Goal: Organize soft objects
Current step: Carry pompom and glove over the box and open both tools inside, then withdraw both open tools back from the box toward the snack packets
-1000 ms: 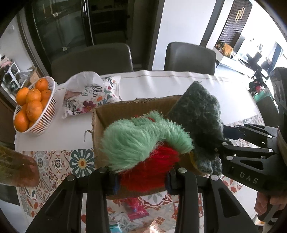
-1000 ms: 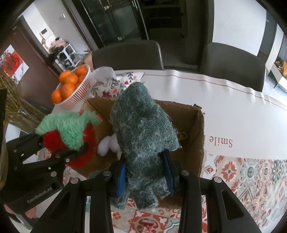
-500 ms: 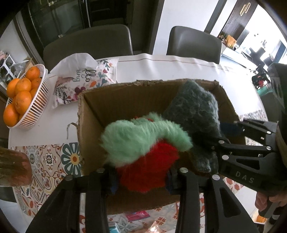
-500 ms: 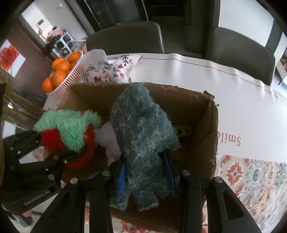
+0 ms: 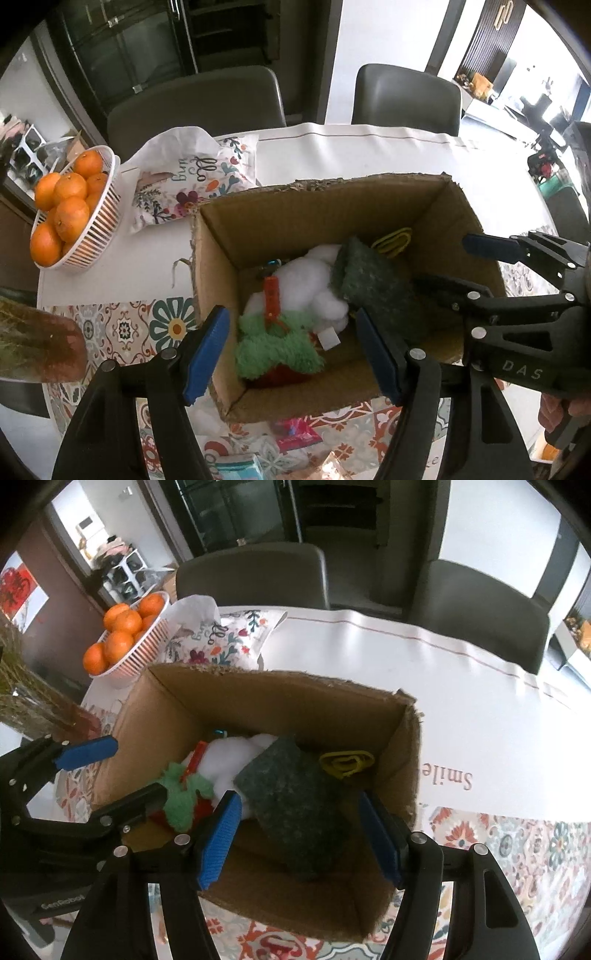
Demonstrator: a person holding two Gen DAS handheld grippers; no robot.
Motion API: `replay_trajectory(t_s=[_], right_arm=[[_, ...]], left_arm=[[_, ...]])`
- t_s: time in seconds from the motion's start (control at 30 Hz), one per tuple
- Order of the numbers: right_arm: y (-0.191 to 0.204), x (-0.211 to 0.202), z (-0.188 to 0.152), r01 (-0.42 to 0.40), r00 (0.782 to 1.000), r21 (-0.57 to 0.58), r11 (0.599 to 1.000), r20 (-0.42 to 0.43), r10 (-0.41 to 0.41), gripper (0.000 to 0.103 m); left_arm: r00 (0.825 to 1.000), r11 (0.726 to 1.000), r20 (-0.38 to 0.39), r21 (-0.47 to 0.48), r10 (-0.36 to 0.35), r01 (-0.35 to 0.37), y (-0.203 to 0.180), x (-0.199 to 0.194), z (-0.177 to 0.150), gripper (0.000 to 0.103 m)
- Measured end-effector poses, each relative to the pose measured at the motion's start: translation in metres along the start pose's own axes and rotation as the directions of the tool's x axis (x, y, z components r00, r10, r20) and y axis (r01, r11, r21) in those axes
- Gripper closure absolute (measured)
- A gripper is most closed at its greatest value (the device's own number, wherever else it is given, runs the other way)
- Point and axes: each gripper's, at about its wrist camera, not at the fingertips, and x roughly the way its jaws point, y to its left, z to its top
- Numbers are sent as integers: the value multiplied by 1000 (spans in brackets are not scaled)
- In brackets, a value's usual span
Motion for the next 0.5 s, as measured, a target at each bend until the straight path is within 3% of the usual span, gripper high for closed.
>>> replay_trajectory(t_s=[0.5], right_arm=[[6, -67, -35, 62, 986, 109, 992, 149, -78, 36]], left_arm=[[997, 999, 77, -46, 8, -5, -2, -54, -32, 32]])
